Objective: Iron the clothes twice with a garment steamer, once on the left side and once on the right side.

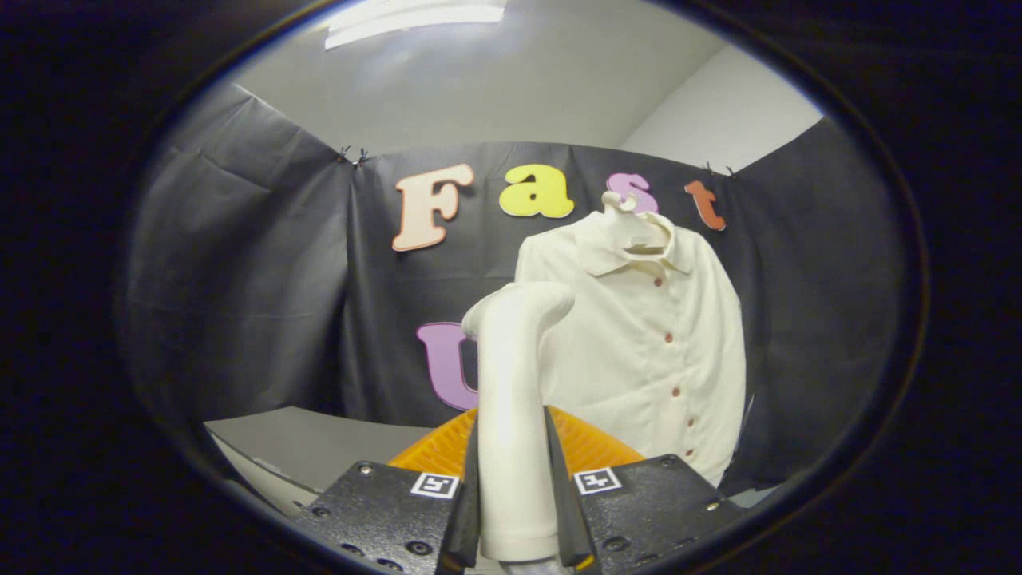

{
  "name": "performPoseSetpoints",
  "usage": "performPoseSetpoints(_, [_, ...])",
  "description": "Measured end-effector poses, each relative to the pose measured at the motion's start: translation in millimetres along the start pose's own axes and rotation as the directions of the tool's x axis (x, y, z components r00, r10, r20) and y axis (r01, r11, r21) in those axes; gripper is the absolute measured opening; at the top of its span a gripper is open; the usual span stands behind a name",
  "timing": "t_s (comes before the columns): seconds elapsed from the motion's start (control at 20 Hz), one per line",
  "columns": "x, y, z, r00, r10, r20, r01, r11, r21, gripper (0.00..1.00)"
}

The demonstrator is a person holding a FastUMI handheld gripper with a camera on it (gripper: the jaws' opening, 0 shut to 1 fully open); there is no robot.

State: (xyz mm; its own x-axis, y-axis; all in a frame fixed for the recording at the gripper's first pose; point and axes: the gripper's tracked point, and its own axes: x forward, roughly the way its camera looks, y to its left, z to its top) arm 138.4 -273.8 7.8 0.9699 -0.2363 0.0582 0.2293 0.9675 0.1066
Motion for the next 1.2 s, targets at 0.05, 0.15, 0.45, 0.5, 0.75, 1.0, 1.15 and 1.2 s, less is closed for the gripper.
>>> performPoseSetpoints(0.05, [4.6, -10.1, 4.2, 1.0, -0.009, 0.015, 0.009, 1.0, 0.004, 0.38])
performPoseSetpoints(0.15, [16.8, -28.9, 9.1, 0.999, -0.019, 0.036, 0.019, 1.0, 0.015, 0.38])
performPoseSetpoints(0.45, [52.4, -55.6, -0.9, 0.999, 0.011, 0.038, -0.014, 0.996, 0.087, 0.38])
performPoseSetpoints(0.5, [57.3, -58.7, -4.6, 0.999, 0.017, 0.041, -0.021, 0.995, 0.098, 0.38])
performPoseSetpoints(0.75, [77.3, -72.7, -45.1, 0.999, 0.041, -0.014, -0.037, 0.981, 0.191, 0.38])
performPoseSetpoints(1.0, [72.5, -81.1, -75.9, 0.998, 0.057, -0.03, -0.05, 0.978, 0.204, 0.38])
performPoseSetpoints(1.15, [66.2, -83.5, -99.6, 0.997, 0.06, -0.054, -0.051, 0.987, 0.154, 0.38])
performPoseSetpoints(1.2, [64.3, -84.9, -106.9, 0.996, 0.059, -0.059, -0.05, 0.989, 0.142, 0.38])
